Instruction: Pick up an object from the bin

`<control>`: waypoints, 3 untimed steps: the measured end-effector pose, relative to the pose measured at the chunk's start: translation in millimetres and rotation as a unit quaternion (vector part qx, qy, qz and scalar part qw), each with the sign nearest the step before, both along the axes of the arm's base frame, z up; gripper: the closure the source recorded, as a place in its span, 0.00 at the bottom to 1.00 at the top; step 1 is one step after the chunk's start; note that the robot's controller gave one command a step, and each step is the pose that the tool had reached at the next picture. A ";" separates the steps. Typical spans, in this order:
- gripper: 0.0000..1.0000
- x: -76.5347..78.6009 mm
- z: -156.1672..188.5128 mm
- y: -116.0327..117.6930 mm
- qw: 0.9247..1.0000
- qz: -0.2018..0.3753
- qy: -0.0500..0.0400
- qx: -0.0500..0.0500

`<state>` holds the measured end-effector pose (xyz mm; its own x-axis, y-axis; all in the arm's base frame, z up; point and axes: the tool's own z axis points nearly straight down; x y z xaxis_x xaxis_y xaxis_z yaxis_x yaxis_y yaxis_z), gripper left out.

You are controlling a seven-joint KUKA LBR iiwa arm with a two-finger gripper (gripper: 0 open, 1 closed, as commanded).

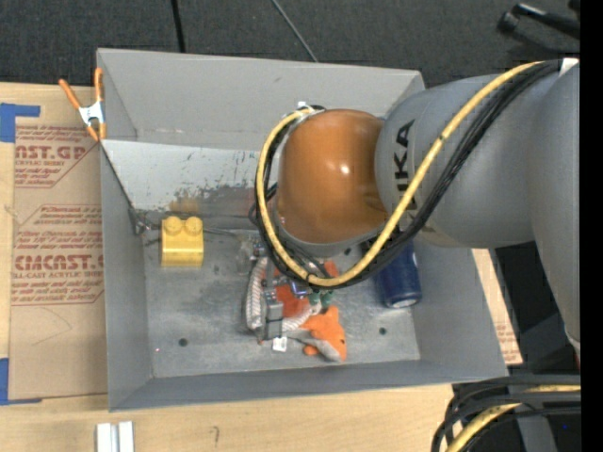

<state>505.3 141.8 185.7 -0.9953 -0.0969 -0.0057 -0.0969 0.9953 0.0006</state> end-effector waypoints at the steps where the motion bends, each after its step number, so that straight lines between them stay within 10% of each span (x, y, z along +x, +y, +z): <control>1: 0.00 35.6 -88.0 -20.6 0.992 0.127 0.000 -0.001; 3: 0.00 40.2 -115.6 -9.1 0.955 0.297 0.002 -0.001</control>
Offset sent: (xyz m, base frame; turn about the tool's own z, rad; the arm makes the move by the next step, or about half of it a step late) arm 0.0427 -0.0250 -0.1157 -0.5071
